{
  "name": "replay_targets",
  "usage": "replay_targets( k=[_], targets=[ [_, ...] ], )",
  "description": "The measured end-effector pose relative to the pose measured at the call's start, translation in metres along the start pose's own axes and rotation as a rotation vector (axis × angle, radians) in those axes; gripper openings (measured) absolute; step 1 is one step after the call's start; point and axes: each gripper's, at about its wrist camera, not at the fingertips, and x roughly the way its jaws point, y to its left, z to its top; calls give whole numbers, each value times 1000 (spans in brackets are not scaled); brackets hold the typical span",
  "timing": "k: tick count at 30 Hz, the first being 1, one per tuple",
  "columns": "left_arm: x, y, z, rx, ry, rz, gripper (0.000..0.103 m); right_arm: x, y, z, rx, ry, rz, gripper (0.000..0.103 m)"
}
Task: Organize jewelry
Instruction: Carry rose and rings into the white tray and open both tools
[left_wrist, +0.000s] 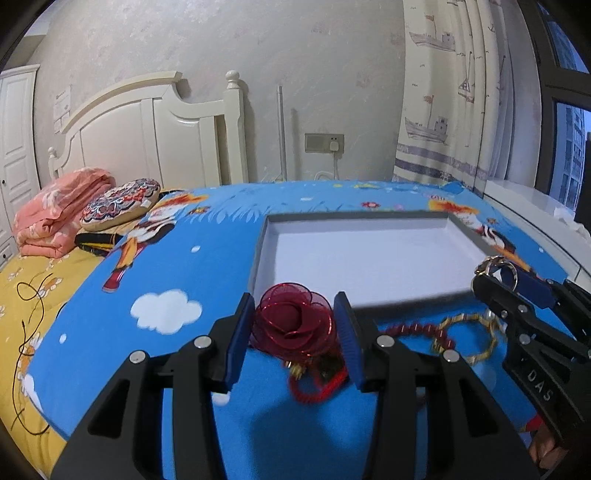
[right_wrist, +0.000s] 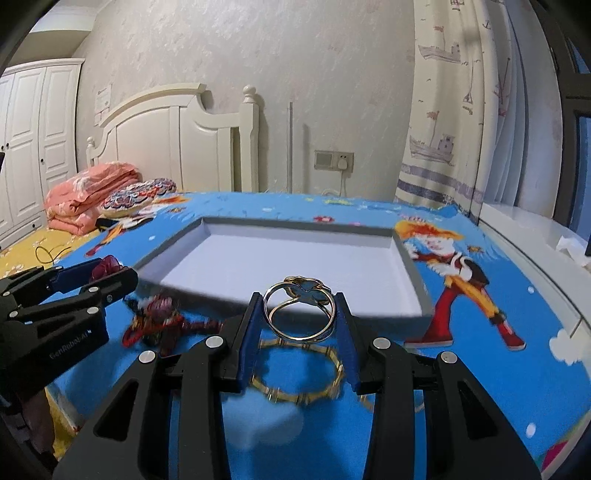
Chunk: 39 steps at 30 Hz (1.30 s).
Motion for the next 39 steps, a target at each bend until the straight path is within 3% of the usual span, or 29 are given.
replay_targets(
  k=[12, 17, 22, 32, 37, 39],
  targets=[
    [35, -14, 55, -29, -2, -8, 43, 34, -5, 40, -12, -8, -32, 37],
    [70, -15, 80, -49, 53, -2, 43, 64, -12, 55, 5, 71, -32, 38],
    [104, -20, 97, -29, 84, 45, 43, 81, -14, 70, -18, 81, -42, 38],
    [161, -20, 94, -16, 209, 101, 43, 138, -21, 74, 12, 208, -55, 38],
    [172, -18, 91, -22, 236, 98, 44, 146, -26, 72, 33, 230, -69, 38],
    [171, -18, 91, -24, 229, 89, 46, 144, -27, 73, 31, 220, -77, 43]
  ],
)
